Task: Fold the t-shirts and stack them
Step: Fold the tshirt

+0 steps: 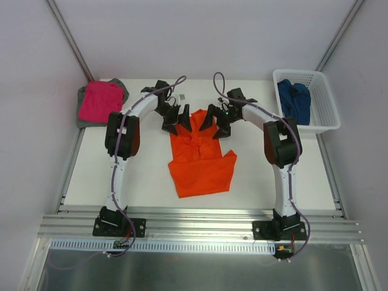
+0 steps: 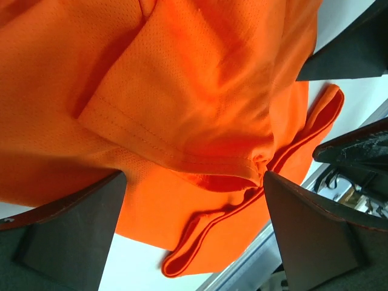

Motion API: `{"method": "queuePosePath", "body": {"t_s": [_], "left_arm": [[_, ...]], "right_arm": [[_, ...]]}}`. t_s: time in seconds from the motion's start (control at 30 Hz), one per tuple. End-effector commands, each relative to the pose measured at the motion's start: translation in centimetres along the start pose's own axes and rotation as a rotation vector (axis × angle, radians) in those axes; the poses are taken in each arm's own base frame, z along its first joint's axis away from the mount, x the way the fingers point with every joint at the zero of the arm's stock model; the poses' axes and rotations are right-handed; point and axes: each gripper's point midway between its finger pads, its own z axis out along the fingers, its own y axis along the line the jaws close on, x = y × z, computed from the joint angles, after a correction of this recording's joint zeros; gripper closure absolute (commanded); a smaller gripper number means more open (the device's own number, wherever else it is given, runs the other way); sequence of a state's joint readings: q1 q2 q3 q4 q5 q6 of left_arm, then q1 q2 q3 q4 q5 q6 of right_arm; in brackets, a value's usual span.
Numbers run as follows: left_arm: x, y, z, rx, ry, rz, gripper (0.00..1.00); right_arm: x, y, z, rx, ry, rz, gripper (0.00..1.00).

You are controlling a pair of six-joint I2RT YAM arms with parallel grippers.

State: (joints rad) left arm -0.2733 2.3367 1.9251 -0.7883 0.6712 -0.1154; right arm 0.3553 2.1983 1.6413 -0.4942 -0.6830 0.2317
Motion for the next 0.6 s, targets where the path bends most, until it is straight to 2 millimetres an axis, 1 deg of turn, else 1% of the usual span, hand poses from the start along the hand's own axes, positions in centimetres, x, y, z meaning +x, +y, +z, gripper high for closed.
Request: {"method": "queuePosePath", "body": {"t_s": [0.0, 0.03, 0.07, 0.1, 0.17, 0.2, 0.27, 0.3, 0.37, 0.4, 0.53, 0.57], "left_arm": [[-2.6, -0.8, -0.7, 0.033, -0.053, 0.021, 0.01], [-3.1, -0.5, -0.5, 0.024, -0.061, 0.020, 0.01], [-3.4, 0.1, 0.0, 0.016, -0.062, 0.010, 0.01], [-4.4, 0.0, -0.2, 0.010, -0.087, 0.019, 0.01], [-5.5, 1.0, 0.0, -0.011, -0.115, 0.022, 0.01], [-6.6, 1.1, -0.2, -0.022, -0.144, 0.029, 0.01], [-7.9, 1.9, -0.2, -0.045, -0.181, 0.035, 0.01], [-8.6, 1.9, -0.6, -0.049, -0.202, 0.045, 0.01], [-9.4, 2.5, -0.4, -0.070, -0.225, 0.050, 0.01], [-9.9, 2.5, -0.7, -0.069, -0.240, 0.059, 0.01], [-11.0, 3.2, -0.6, -0.096, -0.267, 0.098, 0.01], [-11.2, 3.6, -0.4, -0.109, -0.272, 0.104, 0.01]], "right_arm": [[-4.7, 2.3, -0.1, -0.042, -0.119, -0.065, 0.04], [-5.3, 2.4, -0.1, -0.048, -0.133, -0.069, 0.04], [-5.8, 2.0, 0.5, -0.045, -0.134, -0.065, 0.04], [-6.9, 2.7, 0.3, -0.057, -0.164, -0.085, 0.04], [-7.9, 2.2, 1.0, -0.051, -0.179, -0.087, 0.04], [-8.5, 2.6, 0.9, -0.053, -0.195, -0.096, 0.04], [-9.1, 2.4, 1.1, -0.052, -0.203, -0.097, 0.04], [-9.2, 2.1, 1.5, -0.049, -0.201, -0.092, 0.04], [-9.7, 1.9, 1.5, -0.047, -0.213, -0.090, 0.04], [-9.7, 1.5, 1.9, -0.042, -0.209, -0.085, 0.04], [-10.4, 0.9, 1.9, -0.051, -0.220, -0.086, 0.04], [-10.8, 1.0, 1.5, -0.056, -0.236, -0.106, 0.04]]}}
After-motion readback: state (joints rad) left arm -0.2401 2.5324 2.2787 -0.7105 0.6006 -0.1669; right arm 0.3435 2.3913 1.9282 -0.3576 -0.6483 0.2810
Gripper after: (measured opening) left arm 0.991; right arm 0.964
